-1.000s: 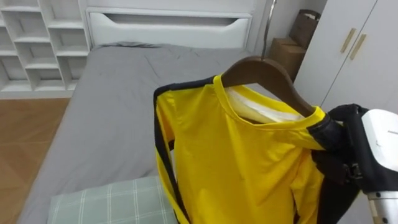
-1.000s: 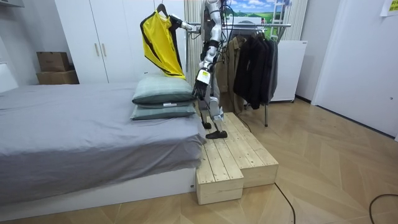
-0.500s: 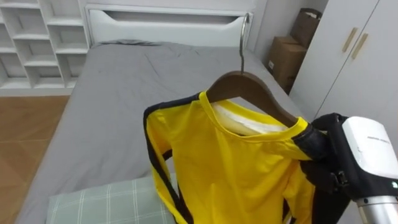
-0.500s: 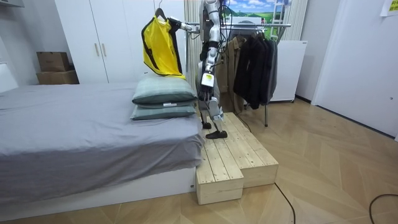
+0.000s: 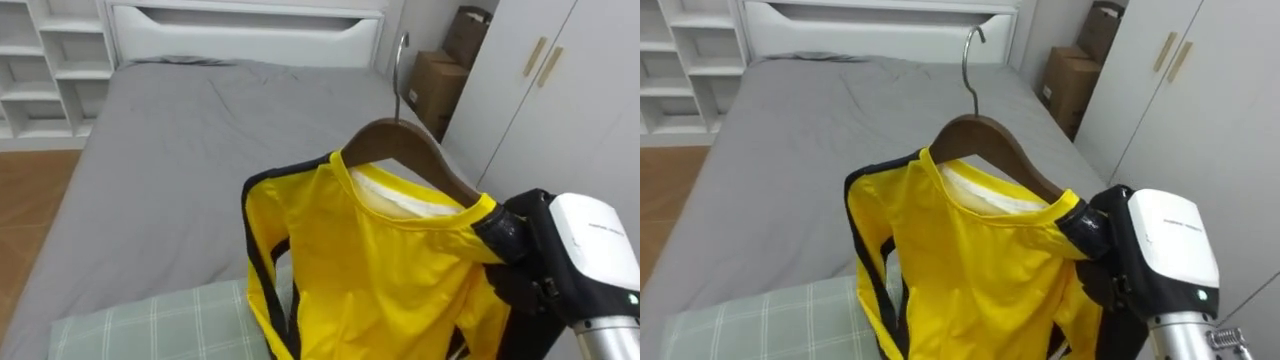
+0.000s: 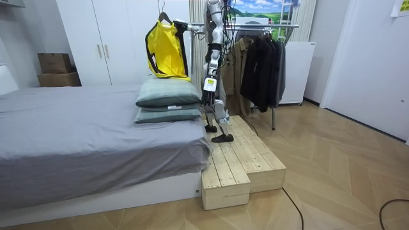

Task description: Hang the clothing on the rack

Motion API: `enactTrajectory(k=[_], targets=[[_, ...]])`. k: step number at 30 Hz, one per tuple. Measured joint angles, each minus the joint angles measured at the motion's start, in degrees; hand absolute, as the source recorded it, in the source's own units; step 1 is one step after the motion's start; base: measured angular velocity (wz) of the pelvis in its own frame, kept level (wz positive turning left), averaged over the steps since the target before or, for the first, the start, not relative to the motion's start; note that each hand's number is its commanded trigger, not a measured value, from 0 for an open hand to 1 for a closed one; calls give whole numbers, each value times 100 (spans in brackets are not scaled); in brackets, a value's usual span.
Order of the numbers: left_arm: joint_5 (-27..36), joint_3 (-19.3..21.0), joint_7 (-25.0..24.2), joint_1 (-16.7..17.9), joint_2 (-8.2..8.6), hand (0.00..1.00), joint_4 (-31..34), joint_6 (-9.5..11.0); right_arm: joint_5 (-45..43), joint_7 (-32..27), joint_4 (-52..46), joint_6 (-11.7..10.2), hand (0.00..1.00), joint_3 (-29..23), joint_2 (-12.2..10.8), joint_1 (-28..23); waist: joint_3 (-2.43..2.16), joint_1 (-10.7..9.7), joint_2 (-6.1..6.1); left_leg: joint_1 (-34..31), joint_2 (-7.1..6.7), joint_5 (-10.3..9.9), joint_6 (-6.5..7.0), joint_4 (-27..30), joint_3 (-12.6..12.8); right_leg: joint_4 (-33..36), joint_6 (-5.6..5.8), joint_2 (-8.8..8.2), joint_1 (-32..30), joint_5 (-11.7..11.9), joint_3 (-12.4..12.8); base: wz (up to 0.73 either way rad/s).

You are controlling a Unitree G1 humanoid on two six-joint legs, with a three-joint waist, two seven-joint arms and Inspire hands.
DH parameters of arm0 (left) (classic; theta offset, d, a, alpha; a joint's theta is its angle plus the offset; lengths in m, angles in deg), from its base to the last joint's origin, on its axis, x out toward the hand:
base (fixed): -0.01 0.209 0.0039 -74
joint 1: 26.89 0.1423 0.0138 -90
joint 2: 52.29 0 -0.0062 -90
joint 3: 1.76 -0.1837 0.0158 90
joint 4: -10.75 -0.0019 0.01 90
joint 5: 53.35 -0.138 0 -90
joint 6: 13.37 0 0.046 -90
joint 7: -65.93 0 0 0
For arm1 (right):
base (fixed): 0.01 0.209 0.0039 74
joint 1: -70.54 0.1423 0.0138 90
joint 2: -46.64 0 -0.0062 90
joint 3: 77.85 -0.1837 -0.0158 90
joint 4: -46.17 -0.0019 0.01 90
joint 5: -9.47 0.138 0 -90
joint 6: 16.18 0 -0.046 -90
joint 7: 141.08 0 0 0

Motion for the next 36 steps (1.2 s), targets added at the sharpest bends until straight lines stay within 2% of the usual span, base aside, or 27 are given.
enactTrajectory(k=[2, 3, 4, 5, 6, 7, 8, 9, 10, 11, 12, 13, 14, 15, 16, 17, 20, 22, 24, 27, 28, 30, 32, 33, 34, 35, 36], targets=[[2, 2, -14, -83, -18, 0, -125, -31, 10, -4, 0, -16, 100, 2, -60, -53, 5, -14, -36, -9, 0, 0, -1, 81, 230, 31, -7, 54, -83, 42, 190, -54], [8, 3, -15, -101, -21, 0, -178, -48, 11, -3, -1, -57, 100, 2, -67, -100, -14, -22, -89, -41, 1, -2, -4, 138, 436, 14, -10, 95, -143, 108, 331, -65], [7, 7, -18, -104, -25, 0, -216, -56, 11, -3, 2, -62, 100, 3, -76, -116, -1, -36, -104, -60, 4, -3, -6, 178, 567, -15, -16, 109, -158, 153, 390, -83], [4, 16, -45, -102, -35, 0, -262, -93, 48, -3, 0, -57, 100, 3, -81, -146, 15, -53, -129, -76, 0, -3, -5, 199, 928, -35, -17, 172, -239, 251, 545, -74], [4, 22, -66, -109, -47, 0, -311, -101, 59, -3, -3, -58, 100, 4, -91, -157, 26, -80, -117, -93, 1, -3, -5, 200, 1138, -64, -16, 234, -296, 314, 626, -101], [-4, 30, -99, -134, -77, 0, -400, -108, 51, -3, -4, -53, 100, 4, -132, -159, 28, -132, -121, -136, 21, -3, -5, 201, 1522, -233, -39, 301, -378, 549, 732, -125], [-3, 36, -116, -133, -116, 0, -438, -114, 25, -8, -1, -34, 100, 44, -164, -154, 42, -100, -150, -180, 27, -1, -5, 205, 1967, -450, -115, 347, -445, 805, 618, -145], [-5, 51, -117, -133, -131, 0, -461, -126, 5, -10, 2, -32, 100, 79, -166, -153, 48, -63, -162, -191, 64, -2, -6, 205, 2235, -587, -164, 335, -464, 928, 390, -170], [-3, 59, -121, -186, -143, 0, -536, -162, -8, -42, 15, 10, 100, 153, -173, -156, 112, 95, -128, -229, 122, -28, -1, 213, 2752, -441, -148, 248, -569, 800, -428, -160], [6, 15, -119, -275, -123, 0, -644, -257, -10, -77, 37, 114, 100, 214, -145, -223, 134, 158, -72, -174, 120, -29, 0, 248, 3218, 331, -35, -79, -635, 147, -1167, -155], [14, 5, -116, -294, -95, 0, -645, -353, -27, -86, 84, 149, 100, 229, -141, -239, 133, 178, 23, -105, 116, -62, -30, 178, 3546, 1042, 102, -469, -603, -460, -1527, -105], [23, 1, -109, -308, -88, 0, -639, -389, -21, -105, 101, 150, 100, 235, -143, -234, 158, 170, 68, -66, 117, -108, -73, 127, 3706, 1281, 156, -651, -562, -674, -1627, -88], [28, 5, -80, -319, -118, 0, -616, -489, 4, -180, 188, 148, 100, 340, -181, -219, 146, 181, 30, -46, 100, -166, -118, 139, 3960, 1479, 311, -1021, -469, -902, -1761, -71], [24, 7, -52, -320, -128, 0, -604, -552, 33, -189, 232, 146, 100, 438, -187, -202, 148, 184, -2, -61, 118, -179, -143, 226, 4046, 1443, 366, -1146, -405, -957, -1766, -85], [11, 9, 13, -329, -118, 0, -599, -634, 36, -184, 295, 135, 100, 609, -187, -194, 135, 173, -61, -79, 188, -196, -190, 421, 4142, 1202, 351, -1169, -333, -958, -1774, -70], [-3, 22, 86, -362, -71, 0, -590, -695, 29, -121, 306, 136, 100, 687, -172, -212, 157, 156, -28, -117, 340, -190, -211, 703, 4149, 1035, 258, -1084, -273, -889, -1778, -71], [-2, 29, 211, -407, -97, 0, -494, -842, 81, -36, 324, 133, 100, 704, -169, -143, 179, 136, 33, -209, 723, -190, -211, 1429, 3860, 771, 106, -826, -103, -799, -1648, -44], [-3, 28, 311, -406, -119, 0, -343, -959, 83, -19, 333, 128, 100, 668, -176, -18, 172, 57, 30, -390, 940, -195, -213, 1974, 3525, 779, -14, -764, -92, -861, -1690, -28], [-3, 30, 429, -405, -123, 0, -176, -1055, 88, -19, 334, 131, 100, 608, -177, 102, 176, -6, 71, -687, 1256, -168, -228, 2840, 3022, 895, -152, -610, -90, -970, -1518, -25], [-6, 33, 576, -398, -130, 0, -141, -1118, 89, -10, 335, 130, 100, 628, -173, 204, 173, 34, 61, -822, 1423, -27, -268, 3338, 2608, 1036, -274, -420, -125, -1088, -1177, -61], [-5, 31, 621, -336, -116, 0, -142, -1129, 93, 1, 334, 129, 100, 686, -172, 248, 160, 54, 29, -910, 1426, 167, -267, 3541, 2375, 1039, -328, -352, -94, -1088, -947, -93], [3, 15, 725, -306, -27, 0, -143, -1153, 140, 15, 331, 140, 100, 725, -153, 301, 158, 42, -12, -1164, 1276, 202, -299, 3679, 1860, 1033, -419, -303, -117, -1042, -599, -98], [63, 6, 836, -306, 142, 0, -99, -1157, 186, 32, 334, 207, 100, 734, -155, 308, 165, 95, -6, -1489, 862, 165, -322, 3416, 1132, 943, -435, -181, -146, -930, -75, -133], [68, 6, 901, -309, 218, 0, -75, -1157, 206, 37, 336, 285, 100, 813, -165, 321, 167, 182, -3, -1597, 590, 167, -324, 3070, 689, 869, -374, -60, -155, -870, 289, -156], [69, 15, 941, -307, 260, 0, -76, -1157, 205, 39, 335, 313, 100, 891, -165, 343, 166, 202, -7, -1635, 480, 171, -331, 2831, 505, 829, -364, 8, -162, -817, 497, -174], [69, 28, 971, -329, 331, 0, -66, -1155, 203, 39, 335, 312, 100, 983, -164, 357, 166, 205, -3, -1706, 288, 186, -354, 2344, 212, 754, -247, 130, -177, -707, 838, -141], [93, 36, 983, -349, 358, 0, -57, -1146, 208, 39, 335, 315, 100, 1017, -161, 355, 165, 201, -6, -1722, 188, 191, -357, 2100, 65, 710, -134, 187, -183, -653, 1007, -163]])
